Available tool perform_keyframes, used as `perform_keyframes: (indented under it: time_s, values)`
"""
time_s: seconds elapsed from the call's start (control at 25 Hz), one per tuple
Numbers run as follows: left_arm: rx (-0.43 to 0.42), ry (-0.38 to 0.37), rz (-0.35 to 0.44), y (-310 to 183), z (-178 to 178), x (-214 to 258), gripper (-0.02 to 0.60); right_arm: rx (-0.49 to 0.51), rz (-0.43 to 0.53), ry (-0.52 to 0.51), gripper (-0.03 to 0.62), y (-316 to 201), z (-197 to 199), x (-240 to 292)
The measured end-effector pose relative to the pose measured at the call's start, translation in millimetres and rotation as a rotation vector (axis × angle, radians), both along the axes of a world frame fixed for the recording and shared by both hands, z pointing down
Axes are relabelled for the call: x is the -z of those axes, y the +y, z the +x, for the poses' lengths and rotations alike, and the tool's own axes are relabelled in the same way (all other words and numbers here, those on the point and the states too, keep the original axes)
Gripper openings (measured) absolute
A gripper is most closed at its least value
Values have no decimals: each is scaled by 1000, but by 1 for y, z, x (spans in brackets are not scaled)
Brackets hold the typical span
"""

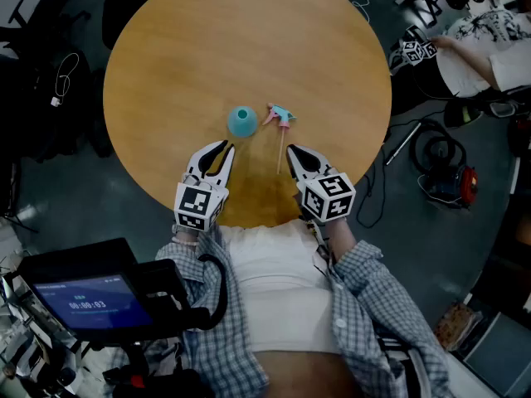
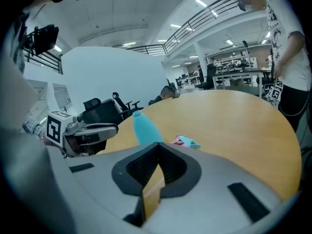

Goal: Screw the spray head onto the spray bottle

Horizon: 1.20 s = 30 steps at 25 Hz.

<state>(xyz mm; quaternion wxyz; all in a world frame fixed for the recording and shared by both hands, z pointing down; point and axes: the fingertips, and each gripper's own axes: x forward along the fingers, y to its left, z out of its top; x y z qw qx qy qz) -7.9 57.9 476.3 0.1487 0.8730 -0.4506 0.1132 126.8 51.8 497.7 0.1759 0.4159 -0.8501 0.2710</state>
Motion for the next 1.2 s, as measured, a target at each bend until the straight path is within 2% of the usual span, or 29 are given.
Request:
perform_keyframes:
  time_s: [0.2, 0.24, 0.36, 0.56, 0.68, 0.84, 0.92, 0.96, 1.04, 1.08, 1.2]
  values:
    - [-23, -95, 4, -22, -2, -16, 288, 4, -7, 11, -6, -12, -1, -2]
    - [-29, -111, 0, -26, -1, -21, 326, 4, -10, 12, -6, -14, -1, -3]
    - [-44, -134, -22, -40, 1, -33, 375, 6, -17, 15, -6, -21, -1, -5]
    - [-67, -162, -50, -58, 8, -47, 393, 4, -28, 33, -6, -34, 1, -9]
    - [-82, -153, -65, -64, 15, -54, 393, 13, -45, 64, -6, -41, 7, -17]
    - [-76, -102, -89, -74, 17, -56, 391, 80, -64, 181, -6, -53, 14, -32]
    - [-83, -108, -89, -76, 15, -57, 388, 119, -65, 236, -2, -61, 14, -38]
    - [-89, -117, -87, -76, 14, -57, 382, 130, -77, 243, 29, -64, 12, -40]
    - [-95, -129, -83, -77, 12, -58, 338, 141, -121, 232, 138, -73, 7, -46]
    - [-97, -132, -81, -77, 11, -58, 337, 150, -137, 238, 162, -78, 5, -50]
    - [-102, -142, -75, -77, 10, -57, 337, 209, -148, 315, 169, -92, 2, -63]
